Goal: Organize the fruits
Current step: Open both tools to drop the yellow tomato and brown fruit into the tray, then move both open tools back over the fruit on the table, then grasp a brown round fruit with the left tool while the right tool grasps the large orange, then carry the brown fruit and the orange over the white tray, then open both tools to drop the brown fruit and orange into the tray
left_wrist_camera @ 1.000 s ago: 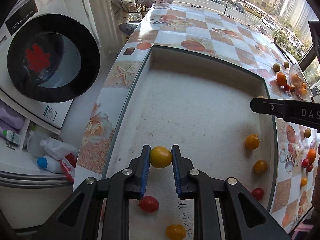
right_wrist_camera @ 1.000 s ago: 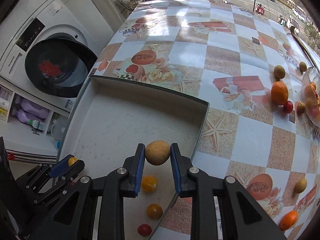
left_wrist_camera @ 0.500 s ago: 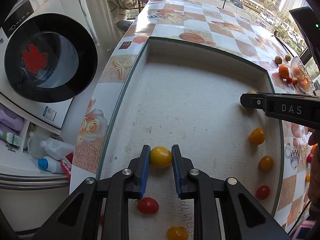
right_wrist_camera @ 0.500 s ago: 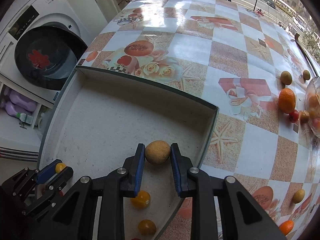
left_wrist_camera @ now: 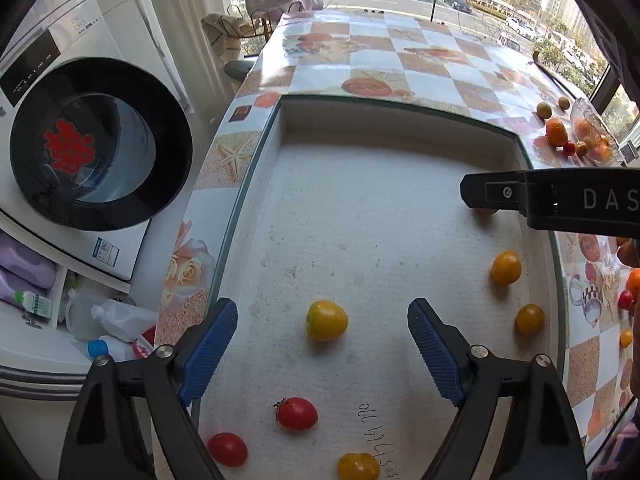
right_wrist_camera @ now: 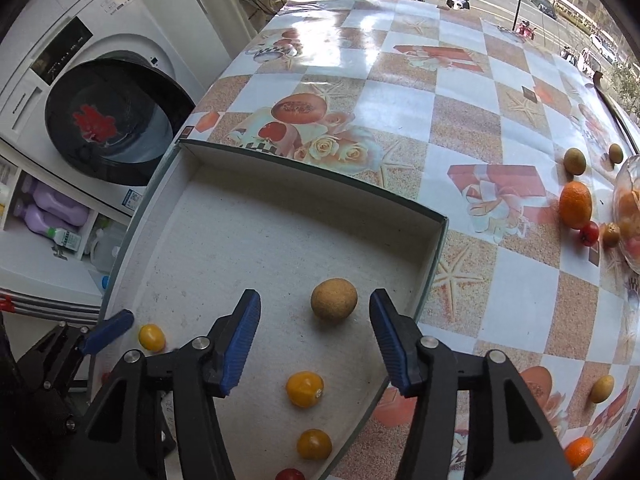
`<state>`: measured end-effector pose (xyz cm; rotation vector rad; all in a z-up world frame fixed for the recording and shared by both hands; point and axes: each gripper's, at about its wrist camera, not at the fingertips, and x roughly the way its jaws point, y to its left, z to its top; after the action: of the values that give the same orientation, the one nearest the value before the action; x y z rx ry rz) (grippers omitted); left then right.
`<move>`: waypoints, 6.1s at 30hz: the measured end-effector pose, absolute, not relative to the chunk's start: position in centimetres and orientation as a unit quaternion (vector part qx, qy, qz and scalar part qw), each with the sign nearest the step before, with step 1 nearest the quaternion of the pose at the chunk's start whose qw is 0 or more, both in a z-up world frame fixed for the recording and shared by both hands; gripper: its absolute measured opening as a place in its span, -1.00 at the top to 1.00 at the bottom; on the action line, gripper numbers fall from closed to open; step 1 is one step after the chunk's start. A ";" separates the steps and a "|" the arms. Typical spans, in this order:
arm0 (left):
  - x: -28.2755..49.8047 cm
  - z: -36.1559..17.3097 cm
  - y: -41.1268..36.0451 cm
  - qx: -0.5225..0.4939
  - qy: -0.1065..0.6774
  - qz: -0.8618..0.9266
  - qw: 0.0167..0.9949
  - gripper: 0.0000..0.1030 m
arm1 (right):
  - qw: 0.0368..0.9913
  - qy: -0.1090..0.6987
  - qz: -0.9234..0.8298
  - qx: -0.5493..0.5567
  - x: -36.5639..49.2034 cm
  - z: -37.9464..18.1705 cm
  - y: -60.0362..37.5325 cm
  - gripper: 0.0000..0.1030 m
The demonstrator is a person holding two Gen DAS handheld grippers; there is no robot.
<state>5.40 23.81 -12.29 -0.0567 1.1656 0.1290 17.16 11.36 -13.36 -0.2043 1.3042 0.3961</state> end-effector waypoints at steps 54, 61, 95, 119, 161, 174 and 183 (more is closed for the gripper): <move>15.7 -10.7 -5.4 0.019 0.567 -0.190 0.801 -0.70 | 0.791 0.608 0.009 0.075 9.2 -10.2 -19.4 -0.22; 16.8 -12.3 -9.2 0.047 0.576 -0.207 0.789 -0.70 | 0.792 0.604 0.022 0.085 9.5 -10.6 -20.1 -0.13; 12.4 -8.5 -2.8 0.006 0.552 -0.168 0.817 0.46 | 0.800 0.591 0.033 0.093 9.0 -7.7 -19.5 0.21; 5.7 -6.0 14.1 -0.067 0.534 -0.017 0.842 0.46 | 0.794 0.591 0.137 0.026 11.2 -6.3 -6.1 0.21; 3.0 -13.2 20.2 -0.050 0.585 0.022 0.809 0.45 | 0.739 0.636 0.211 -0.064 16.2 -14.6 12.0 0.20; 2.9 -12.6 19.2 -0.016 0.580 0.023 0.814 -0.48 | 0.734 0.641 0.218 -0.057 16.3 -14.6 11.9 0.14; 3.2 -11.3 17.8 0.008 0.576 0.008 0.818 -0.48 | 0.767 0.604 0.218 -0.002 15.7 -10.3 8.8 -0.55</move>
<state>3.18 17.78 -11.33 0.0171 1.2267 0.0177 15.74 8.75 -10.26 -0.0040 1.3113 0.4732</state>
